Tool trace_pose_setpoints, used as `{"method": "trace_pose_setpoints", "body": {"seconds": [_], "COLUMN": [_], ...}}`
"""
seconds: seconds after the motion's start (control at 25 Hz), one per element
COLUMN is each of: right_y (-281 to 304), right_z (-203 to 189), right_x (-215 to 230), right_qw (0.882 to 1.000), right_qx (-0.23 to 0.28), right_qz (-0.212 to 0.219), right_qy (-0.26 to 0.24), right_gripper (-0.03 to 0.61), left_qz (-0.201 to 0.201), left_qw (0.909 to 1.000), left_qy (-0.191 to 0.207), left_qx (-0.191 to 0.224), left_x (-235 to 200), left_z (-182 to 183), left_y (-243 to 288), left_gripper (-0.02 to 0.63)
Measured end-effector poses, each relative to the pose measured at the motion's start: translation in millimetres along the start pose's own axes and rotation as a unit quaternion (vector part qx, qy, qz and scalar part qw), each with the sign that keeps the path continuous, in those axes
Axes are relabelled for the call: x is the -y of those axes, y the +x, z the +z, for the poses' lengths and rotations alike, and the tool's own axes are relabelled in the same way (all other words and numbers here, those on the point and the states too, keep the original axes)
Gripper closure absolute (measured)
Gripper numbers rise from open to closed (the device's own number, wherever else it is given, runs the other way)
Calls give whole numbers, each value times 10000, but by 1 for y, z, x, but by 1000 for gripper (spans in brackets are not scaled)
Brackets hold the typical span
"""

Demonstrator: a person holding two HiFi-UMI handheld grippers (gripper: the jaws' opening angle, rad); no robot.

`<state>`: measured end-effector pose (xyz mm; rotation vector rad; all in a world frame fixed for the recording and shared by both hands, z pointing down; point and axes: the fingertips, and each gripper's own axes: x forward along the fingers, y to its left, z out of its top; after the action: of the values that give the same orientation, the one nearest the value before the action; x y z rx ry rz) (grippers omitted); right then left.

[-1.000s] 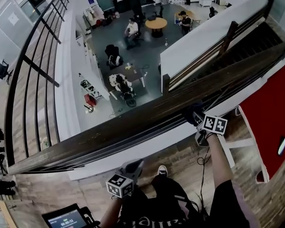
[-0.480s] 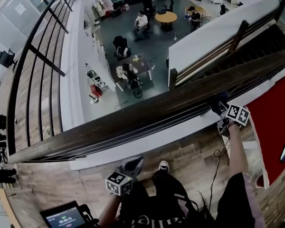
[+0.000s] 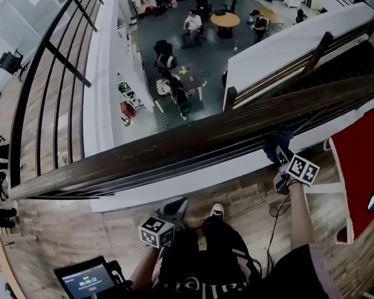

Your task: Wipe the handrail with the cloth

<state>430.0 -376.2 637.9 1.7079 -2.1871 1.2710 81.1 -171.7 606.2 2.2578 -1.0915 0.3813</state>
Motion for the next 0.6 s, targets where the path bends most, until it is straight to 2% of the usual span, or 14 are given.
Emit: {"method": "trace_pose_setpoints", "body": {"seconds": [0.28, 0.48, 0.6], "right_y": [3, 12, 25], "right_z": [-114, -190, -231], "right_x": [-128, -222, -263], "right_qw": [9966, 9887, 9820], "right_qx": [-537, -1055, -1266], "right_qz": [619, 1008, 1306], "right_qy": [-60, -352, -498], "right_gripper": [474, 474, 474], "left_qz": [125, 183, 208], "left_qw": [9998, 9994, 9986], "left_qy": [-71, -235, -361], "left_qx": [109, 176, 314], "left_x": [-44, -68, -81], "left_z": [-23, -49, -71], "left_y": [-70, -130, -151], "left_gripper": [612, 612, 612]}}
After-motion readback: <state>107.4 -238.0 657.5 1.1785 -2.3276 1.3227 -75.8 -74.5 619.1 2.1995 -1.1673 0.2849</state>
